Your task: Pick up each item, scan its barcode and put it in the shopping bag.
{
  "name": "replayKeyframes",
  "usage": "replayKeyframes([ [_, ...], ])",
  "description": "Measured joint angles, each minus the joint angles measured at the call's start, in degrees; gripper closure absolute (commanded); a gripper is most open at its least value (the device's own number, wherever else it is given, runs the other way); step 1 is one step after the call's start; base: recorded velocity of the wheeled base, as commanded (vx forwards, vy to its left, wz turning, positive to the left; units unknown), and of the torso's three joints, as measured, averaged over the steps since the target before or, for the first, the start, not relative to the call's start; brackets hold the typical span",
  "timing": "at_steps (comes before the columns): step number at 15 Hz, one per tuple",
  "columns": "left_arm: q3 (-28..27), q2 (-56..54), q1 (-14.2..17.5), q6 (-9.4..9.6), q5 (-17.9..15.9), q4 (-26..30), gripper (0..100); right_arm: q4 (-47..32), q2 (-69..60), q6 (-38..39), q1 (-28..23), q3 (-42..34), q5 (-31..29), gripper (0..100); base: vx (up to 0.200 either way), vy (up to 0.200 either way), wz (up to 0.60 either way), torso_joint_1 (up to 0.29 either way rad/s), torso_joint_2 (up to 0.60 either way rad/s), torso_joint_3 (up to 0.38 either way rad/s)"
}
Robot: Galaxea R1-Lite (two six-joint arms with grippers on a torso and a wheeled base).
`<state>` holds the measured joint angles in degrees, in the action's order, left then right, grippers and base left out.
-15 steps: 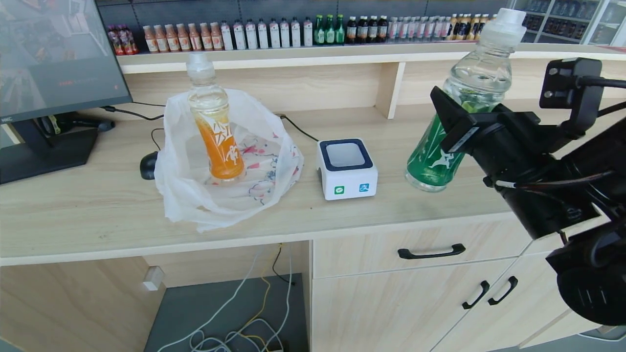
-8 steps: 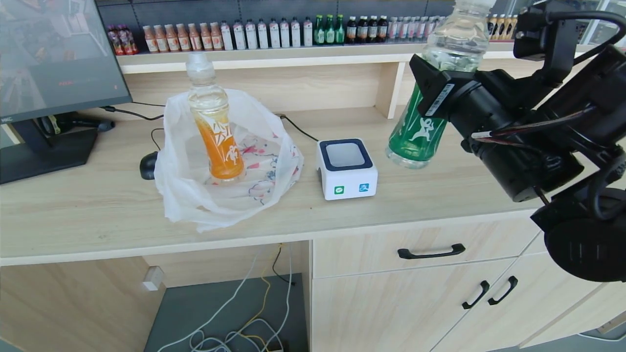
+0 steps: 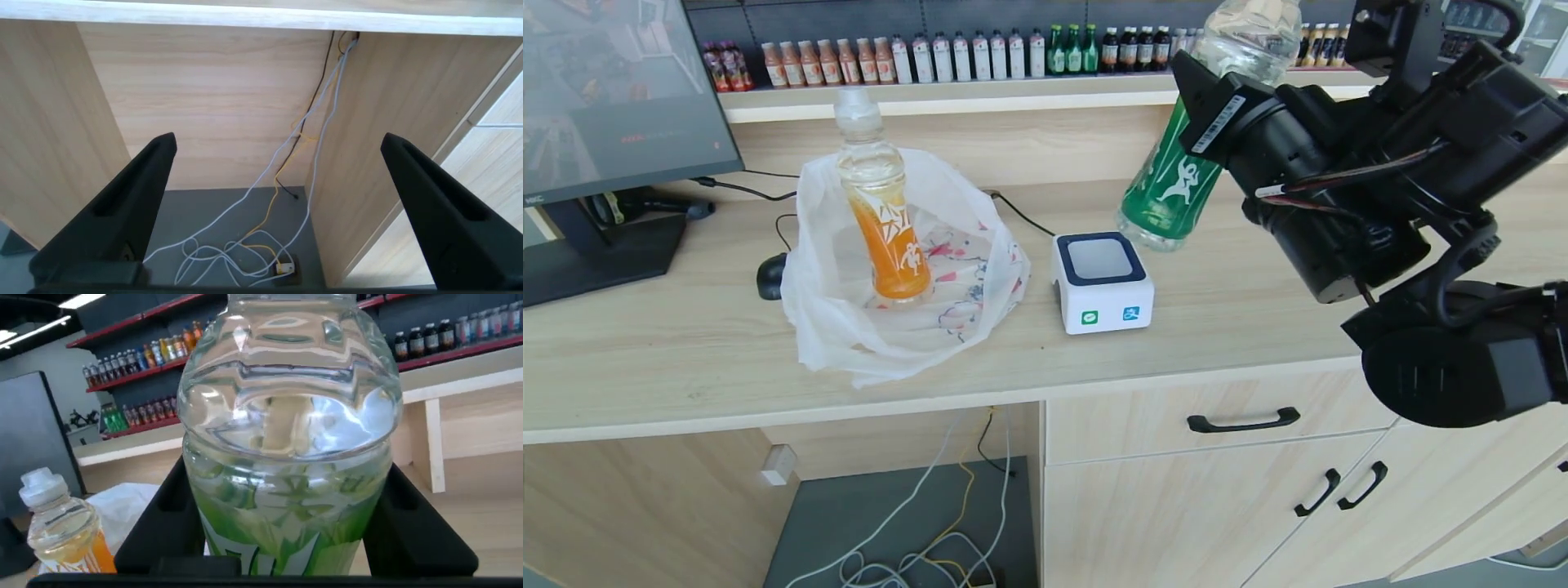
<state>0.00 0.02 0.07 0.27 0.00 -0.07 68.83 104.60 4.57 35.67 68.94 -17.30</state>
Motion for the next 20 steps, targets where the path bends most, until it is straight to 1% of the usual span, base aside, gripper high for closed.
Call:
replayKeyframes([
  [4, 0.0, 0.0, 0.0, -0.02, 0.0, 0.0, 0, 0.0, 1.5, 5.6, 0.2, 3.5, 0.5, 100, 0.000, 0.000, 0.00, 0.000, 0.00, 0.000],
  [5, 0.0, 0.0, 0.0, 0.00, 0.0, 0.0, 0, 0.0, 1.7, 8.4, 0.2, 3.9, 0.6, 100, 0.000, 0.000, 0.00, 0.000, 0.00, 0.000],
  [10, 0.0, 0.0, 0.0, 0.00, 0.0, 0.0, 0, 0.4, 3.1, 21.5, 0.5, 4.2, 0.0, 100, 0.000, 0.000, 0.00, 0.000, 0.00, 0.000],
  [14, 0.0, 0.0, 0.0, 0.00, 0.0, 0.0, 0, 0.4, 4.5, 27.8, 0.9, 4.7, -0.5, 100, 0.000, 0.000, 0.00, 0.000, 0.00, 0.000],
  [20, 0.0, 0.0, 0.0, -0.02, 0.0, 0.0, 0, 0.0, 7.4, 38.1, 1.2, 5.6, -3.1, 100, 0.000, 0.000, 0.00, 0.000, 0.00, 0.000],
])
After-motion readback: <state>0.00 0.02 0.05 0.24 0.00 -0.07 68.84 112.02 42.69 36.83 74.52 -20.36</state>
